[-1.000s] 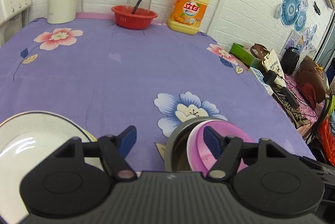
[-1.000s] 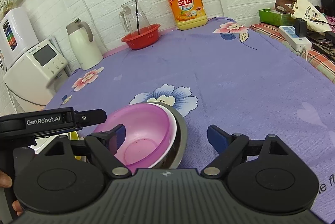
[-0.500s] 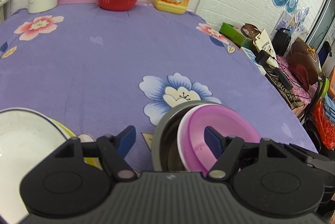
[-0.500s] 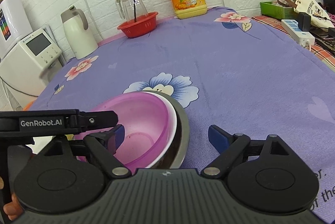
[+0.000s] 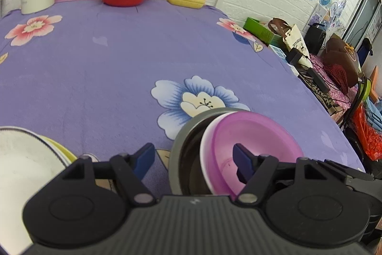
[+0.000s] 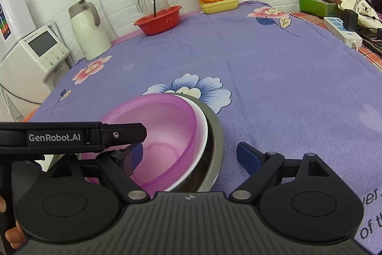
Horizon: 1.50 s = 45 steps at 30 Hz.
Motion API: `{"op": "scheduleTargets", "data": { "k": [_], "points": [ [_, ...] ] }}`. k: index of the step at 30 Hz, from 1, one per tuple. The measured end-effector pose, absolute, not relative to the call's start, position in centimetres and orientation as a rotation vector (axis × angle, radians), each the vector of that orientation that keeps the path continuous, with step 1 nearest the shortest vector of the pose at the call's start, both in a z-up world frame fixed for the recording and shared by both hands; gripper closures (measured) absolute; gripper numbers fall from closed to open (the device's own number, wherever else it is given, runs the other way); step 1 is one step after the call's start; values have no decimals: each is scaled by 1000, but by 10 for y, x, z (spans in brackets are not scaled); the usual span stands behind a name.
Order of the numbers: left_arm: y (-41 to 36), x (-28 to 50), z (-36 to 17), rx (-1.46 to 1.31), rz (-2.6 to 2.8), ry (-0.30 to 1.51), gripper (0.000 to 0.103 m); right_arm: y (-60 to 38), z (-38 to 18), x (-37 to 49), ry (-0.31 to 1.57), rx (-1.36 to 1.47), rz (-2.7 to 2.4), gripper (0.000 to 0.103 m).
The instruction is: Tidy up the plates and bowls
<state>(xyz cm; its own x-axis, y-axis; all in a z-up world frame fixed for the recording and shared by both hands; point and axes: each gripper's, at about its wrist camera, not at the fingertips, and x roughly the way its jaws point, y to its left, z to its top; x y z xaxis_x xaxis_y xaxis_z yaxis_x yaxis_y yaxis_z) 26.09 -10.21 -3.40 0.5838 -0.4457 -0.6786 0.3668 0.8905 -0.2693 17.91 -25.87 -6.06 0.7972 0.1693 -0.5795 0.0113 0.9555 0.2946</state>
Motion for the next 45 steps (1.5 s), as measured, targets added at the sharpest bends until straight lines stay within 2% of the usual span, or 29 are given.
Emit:
{"op": "scheduleTargets", "data": {
  "k": [5, 11, 12, 14, 18, 24, 29, 32, 35, 45],
  "points": [
    [-108, 257, -37, -82, -460, 821, 30, -256, -60, 177, 645, 268, 75, 0],
    [-109, 254, -41, -125, -434, 830, 43, -249, -63, 176, 619, 248, 86, 1],
    [-108, 254, -41, -135, -436, 832, 48, -249, -62, 176, 621, 254, 94, 8],
    [-107, 253, -40, -159, -448, 841, 58, -248, -62, 177, 629, 275, 103, 14],
    [-107, 253, -35, -167, -453, 857, 60, -243, -55, 175, 647, 273, 87, 13],
    [-95, 246, -10, -199, -466, 787, 60, -231, -28, 168, 585, 224, 82, 13],
    [-54, 236, 12, -221, -394, 723, 60, -197, -11, 172, 543, 189, 170, 12],
    [-19, 227, 20, -226, -312, 695, 60, -168, -8, 178, 542, 175, 254, 8],
    [14, 219, 22, -237, -234, 682, 60, -134, -9, 183, 554, 160, 337, 3],
    [89, 201, -2, -314, -118, 713, 60, -71, -21, 191, 633, 104, 454, 3]
  ]
}}
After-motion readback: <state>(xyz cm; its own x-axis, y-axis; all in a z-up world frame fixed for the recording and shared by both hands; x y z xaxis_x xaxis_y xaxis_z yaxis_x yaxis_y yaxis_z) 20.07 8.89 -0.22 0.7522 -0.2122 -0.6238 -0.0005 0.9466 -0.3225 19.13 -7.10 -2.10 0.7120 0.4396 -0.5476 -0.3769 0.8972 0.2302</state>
